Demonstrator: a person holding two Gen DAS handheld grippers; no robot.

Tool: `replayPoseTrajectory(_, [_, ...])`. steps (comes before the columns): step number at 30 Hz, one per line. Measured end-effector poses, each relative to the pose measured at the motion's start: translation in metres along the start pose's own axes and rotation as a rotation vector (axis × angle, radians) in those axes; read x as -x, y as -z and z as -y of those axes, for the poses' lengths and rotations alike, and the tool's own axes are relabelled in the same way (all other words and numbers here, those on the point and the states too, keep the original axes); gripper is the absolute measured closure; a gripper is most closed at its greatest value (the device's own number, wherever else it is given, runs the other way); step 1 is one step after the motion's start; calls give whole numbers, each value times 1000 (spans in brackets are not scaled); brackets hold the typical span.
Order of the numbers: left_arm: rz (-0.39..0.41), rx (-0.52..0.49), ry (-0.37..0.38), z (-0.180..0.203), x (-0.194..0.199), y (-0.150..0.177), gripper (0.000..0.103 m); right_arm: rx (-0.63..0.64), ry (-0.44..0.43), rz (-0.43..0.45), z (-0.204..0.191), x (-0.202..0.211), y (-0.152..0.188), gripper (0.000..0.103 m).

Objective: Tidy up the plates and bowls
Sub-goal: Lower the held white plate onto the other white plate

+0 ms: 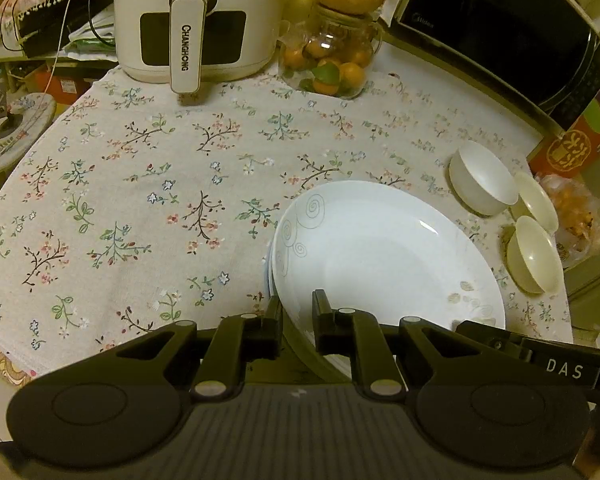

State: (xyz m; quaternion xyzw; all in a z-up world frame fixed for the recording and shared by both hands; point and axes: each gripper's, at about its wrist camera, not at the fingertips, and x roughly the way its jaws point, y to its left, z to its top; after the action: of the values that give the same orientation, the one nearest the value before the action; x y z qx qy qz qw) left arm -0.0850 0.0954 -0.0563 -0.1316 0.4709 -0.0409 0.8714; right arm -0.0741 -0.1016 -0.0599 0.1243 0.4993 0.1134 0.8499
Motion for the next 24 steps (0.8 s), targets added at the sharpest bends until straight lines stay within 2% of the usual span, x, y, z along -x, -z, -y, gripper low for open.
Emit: replayPoseTrajectory(24, [-18, -20, -46, 0, -8, 2, 90, 4, 36, -19, -7, -11, 0, 82])
